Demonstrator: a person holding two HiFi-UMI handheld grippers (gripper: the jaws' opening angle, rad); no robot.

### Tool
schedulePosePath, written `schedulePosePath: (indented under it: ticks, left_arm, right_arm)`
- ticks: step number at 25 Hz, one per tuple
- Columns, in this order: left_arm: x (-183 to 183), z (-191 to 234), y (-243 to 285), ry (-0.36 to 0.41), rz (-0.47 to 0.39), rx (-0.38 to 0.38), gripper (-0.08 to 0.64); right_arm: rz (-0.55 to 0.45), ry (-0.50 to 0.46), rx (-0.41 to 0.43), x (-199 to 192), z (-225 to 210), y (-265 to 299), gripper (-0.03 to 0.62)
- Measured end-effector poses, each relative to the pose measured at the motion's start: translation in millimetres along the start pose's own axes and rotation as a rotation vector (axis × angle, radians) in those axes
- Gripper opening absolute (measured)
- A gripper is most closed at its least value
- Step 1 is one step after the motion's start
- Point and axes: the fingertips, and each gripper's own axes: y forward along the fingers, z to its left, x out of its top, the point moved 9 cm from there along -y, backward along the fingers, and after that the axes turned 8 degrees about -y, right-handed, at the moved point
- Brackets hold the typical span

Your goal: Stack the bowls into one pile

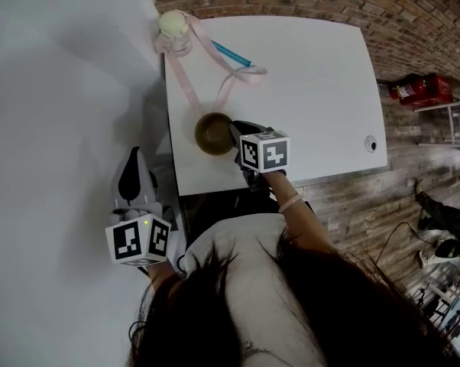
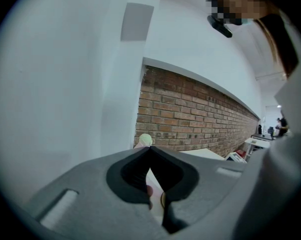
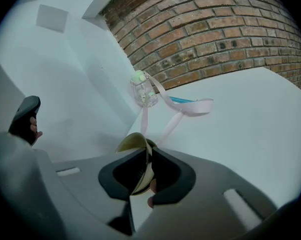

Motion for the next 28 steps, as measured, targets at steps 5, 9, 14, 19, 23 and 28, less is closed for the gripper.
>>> schedulePosePath:
  ticks: [5,9,14,19,23,28]
  left_arm:
    - [1,2,3,0.004,0.004,-0.011,0.000]
    - [2,5,6,0.009,0.006,-0.031,0.000]
    - [5,9,12,0.021,0.009,-0.064,0.000]
    - [7,9,19,0.026,0.003,-0.115,0.000]
    - [9,7,25,0.039,0.003,-0.158,0.000]
    - [12,4,28,0.060,-0.008,-0.202,0.000]
  right_arm:
    - [0.007,-0.007,-0.020,-1,0,3,0.040]
    - [0.007,-0.003,-0.029,-1,2,4,0.054]
    - [-0.004,-0.004,-0.057,0,3,1,0.061]
    - [-0.038,-0.003,-0.093,4,3,-8,0.061]
    - [-0.076,-0.019,-0.124,10,8,-15,0.061]
    - [-0.148,-0.068,-0.168,23,15,-32,0.057]
